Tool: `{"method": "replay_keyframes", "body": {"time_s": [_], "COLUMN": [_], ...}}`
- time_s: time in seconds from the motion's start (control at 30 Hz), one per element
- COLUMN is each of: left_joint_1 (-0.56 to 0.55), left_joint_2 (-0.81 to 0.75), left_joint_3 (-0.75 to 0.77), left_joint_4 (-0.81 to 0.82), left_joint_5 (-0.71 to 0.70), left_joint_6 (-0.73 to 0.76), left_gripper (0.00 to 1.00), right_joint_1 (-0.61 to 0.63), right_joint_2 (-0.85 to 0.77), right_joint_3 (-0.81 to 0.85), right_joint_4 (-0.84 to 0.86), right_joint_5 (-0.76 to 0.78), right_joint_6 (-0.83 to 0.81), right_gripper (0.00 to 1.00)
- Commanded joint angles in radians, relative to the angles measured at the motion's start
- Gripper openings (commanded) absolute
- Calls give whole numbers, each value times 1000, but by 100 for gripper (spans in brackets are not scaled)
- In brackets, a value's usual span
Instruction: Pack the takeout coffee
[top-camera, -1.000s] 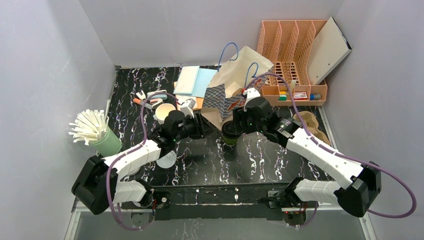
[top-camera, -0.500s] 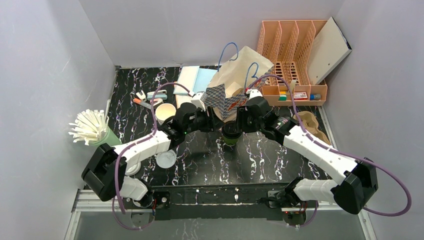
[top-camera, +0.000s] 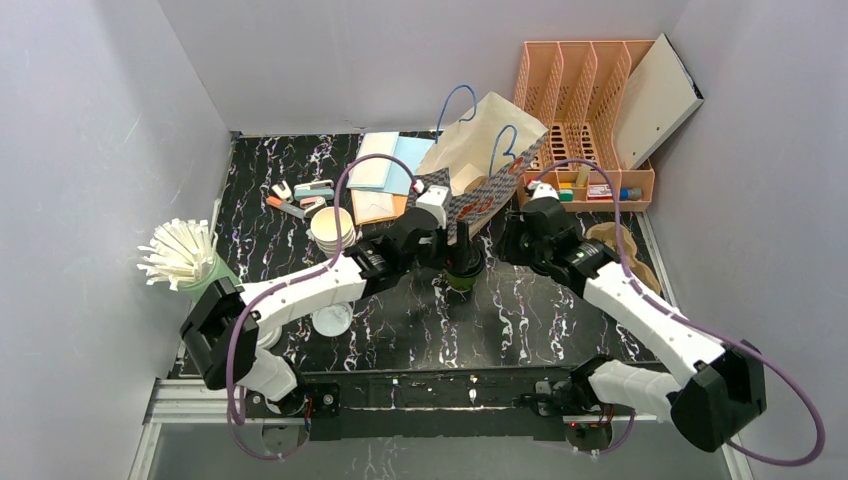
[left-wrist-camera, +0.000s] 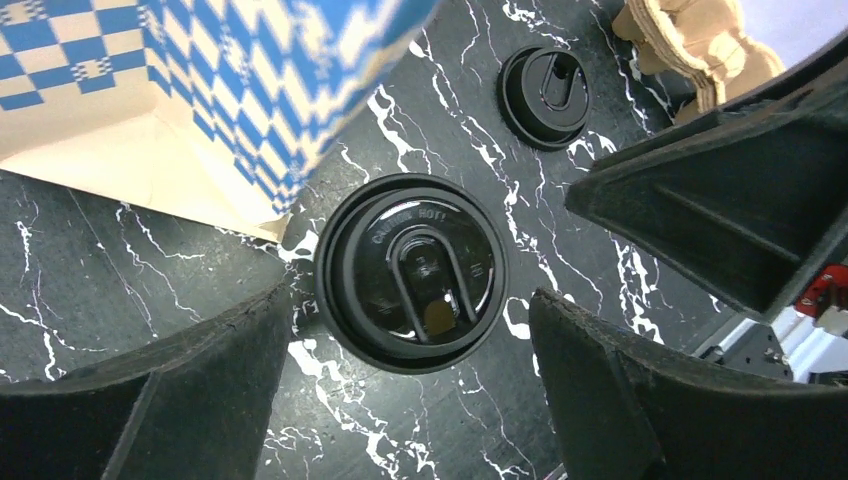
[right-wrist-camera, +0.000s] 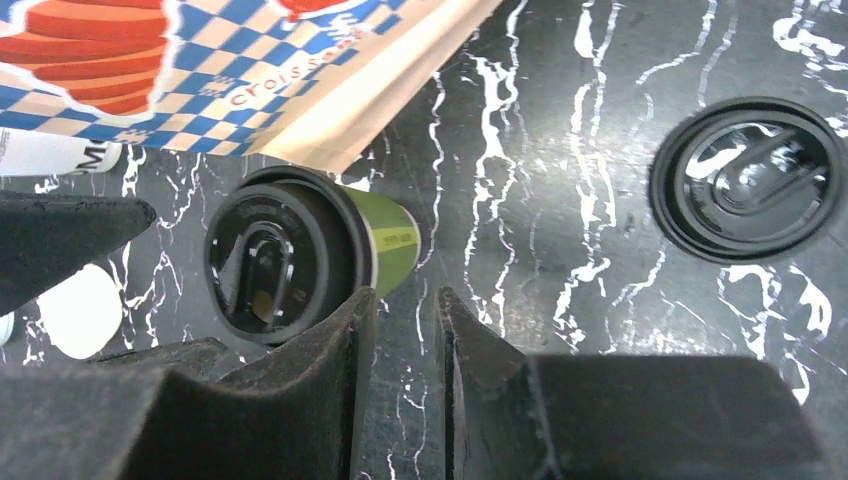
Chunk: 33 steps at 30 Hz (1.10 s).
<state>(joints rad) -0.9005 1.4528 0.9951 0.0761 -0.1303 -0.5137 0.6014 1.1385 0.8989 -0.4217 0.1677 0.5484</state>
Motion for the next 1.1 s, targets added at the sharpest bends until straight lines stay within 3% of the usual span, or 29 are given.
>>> {"method": "replay_keyframes", "body": {"time_s": [0.0,0.13,0.37,0.63,0.83,1.07], "left_joint_1": [-64,-120,-168,-169,-169,-169], "left_joint_2": [66,162,243,280,301,305], "left_joint_3": [123,260,368,402,424,444], "left_joint_4": [-181,-317,-413,-427,-437,-439], "left_joint_5": [-180,-311,-393,-366,-391,-385], "left_joint_6": [49,28,29,29,33,37], "left_gripper": [88,89,88,73,73,83], "right_joint_1": [-43,-50,-50,-50,-50,-51], "right_joint_2": [-123,-221,-264,-264,-263,-253], "right_joint_3": [-62,-111,-111,-123,-127,-130], "right_joint_4": [63,66,43,54,62,65], "right_joint_5": [24,118,163,136,117,97], "right_joint_6": [52,83,64,59,55,53], "right_gripper": [37,41,42,44,44,42]}}
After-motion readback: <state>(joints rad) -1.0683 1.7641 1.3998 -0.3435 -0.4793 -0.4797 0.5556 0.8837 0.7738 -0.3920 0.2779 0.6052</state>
